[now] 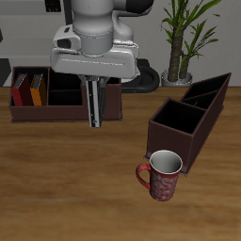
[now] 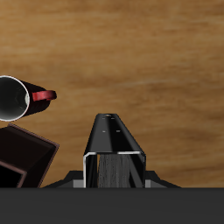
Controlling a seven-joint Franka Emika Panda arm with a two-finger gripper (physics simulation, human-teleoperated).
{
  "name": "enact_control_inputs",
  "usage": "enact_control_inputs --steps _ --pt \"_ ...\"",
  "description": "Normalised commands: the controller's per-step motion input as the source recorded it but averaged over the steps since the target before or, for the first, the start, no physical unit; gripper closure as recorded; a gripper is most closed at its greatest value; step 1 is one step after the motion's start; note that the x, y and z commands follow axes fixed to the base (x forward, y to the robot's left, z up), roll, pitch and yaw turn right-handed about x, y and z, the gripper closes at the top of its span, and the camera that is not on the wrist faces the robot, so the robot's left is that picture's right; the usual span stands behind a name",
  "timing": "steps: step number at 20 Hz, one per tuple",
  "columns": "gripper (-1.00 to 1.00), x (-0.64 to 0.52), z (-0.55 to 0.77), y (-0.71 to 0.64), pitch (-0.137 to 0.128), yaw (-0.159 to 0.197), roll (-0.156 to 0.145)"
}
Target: Place the red book into the back desk caddy's left compartment and place the orange book into the back desk caddy's left compartment and place the striped book into the left desk caddy's right compartment
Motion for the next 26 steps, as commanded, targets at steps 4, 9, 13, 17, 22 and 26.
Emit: enact_control_inputs --steps 4,9,13,17,22,26 --pt "1.00 -0.47 0.58 0.28 -0.047 0.005 -0.064" --pt "1.00 -0.16 0.31 0.29 -0.016 -0.014 -0.043" --pt "1.00 -0.07 0.11 0.36 -0.017 -0.042 -0.051" --pt "1.00 -0.12 0.02 0.66 0.021 -0.088 -0.079" --pt "1.00 -0.16 0.06 0.53 0.001 -0.089 -0.026" --pt "1.00 -0.16 -0.02 0.65 0.065 -0.097 0.070"
